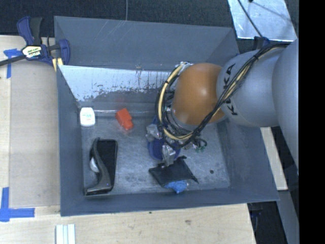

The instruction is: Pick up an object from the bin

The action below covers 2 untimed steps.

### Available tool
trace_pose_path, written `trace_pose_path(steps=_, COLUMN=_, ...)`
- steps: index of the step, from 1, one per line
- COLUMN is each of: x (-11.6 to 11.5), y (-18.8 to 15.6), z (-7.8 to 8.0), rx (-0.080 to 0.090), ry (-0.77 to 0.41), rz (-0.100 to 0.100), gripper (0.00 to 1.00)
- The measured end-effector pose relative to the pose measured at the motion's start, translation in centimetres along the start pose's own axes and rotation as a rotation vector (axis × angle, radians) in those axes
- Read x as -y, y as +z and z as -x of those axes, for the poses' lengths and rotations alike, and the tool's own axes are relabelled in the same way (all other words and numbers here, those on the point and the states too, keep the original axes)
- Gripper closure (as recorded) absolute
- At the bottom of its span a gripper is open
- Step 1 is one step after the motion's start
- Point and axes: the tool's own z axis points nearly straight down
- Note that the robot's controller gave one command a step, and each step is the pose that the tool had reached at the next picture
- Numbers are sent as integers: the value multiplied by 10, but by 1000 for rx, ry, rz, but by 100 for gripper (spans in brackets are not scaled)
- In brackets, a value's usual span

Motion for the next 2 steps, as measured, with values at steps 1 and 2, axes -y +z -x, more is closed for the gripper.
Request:
trace_pose_path(steps=1, x=-40, y=-107, z=-53, rx=1, ry=-15, rz=-2, gripper=100)
trace_pose_path(steps=2, x=-50, y=-320, z=-42, rx=6, ry=33, rz=-3, gripper=100)
